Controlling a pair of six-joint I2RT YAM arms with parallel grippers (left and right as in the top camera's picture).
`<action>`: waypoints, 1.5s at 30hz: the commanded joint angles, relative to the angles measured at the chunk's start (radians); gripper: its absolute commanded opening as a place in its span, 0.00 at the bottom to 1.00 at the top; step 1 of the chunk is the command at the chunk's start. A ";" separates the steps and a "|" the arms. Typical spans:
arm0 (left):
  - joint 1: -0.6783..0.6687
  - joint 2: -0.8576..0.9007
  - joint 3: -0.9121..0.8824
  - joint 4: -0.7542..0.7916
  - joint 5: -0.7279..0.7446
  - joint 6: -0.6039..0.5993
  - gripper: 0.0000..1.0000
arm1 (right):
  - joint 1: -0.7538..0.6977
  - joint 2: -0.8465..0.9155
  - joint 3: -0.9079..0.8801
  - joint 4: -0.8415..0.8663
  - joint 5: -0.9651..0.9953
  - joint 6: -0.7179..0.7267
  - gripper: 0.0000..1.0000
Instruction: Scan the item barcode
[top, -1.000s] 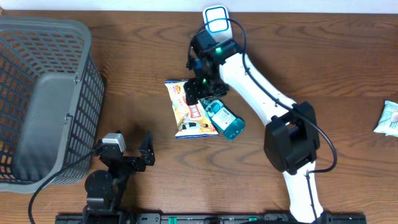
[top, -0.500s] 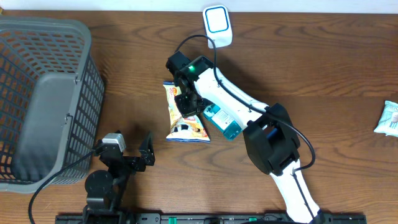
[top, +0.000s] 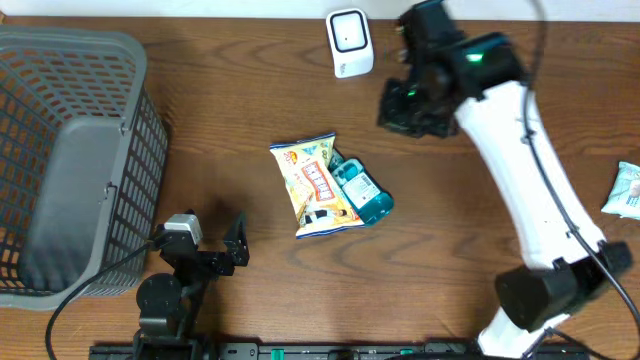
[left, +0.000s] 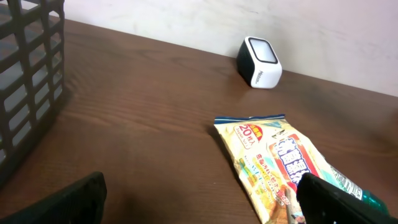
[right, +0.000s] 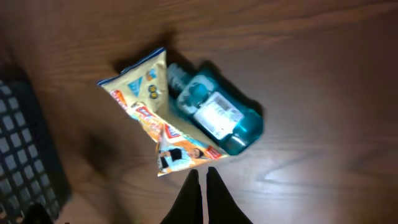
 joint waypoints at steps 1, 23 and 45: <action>-0.003 -0.002 -0.018 -0.021 0.013 0.013 0.98 | 0.026 0.027 -0.020 -0.017 0.011 -0.087 0.29; -0.003 -0.002 -0.018 -0.021 0.013 0.013 0.98 | 0.481 0.126 -0.481 0.769 0.245 -0.050 0.97; -0.003 -0.002 -0.018 -0.021 0.013 0.013 0.98 | 0.429 0.451 -0.481 0.518 0.133 0.249 0.33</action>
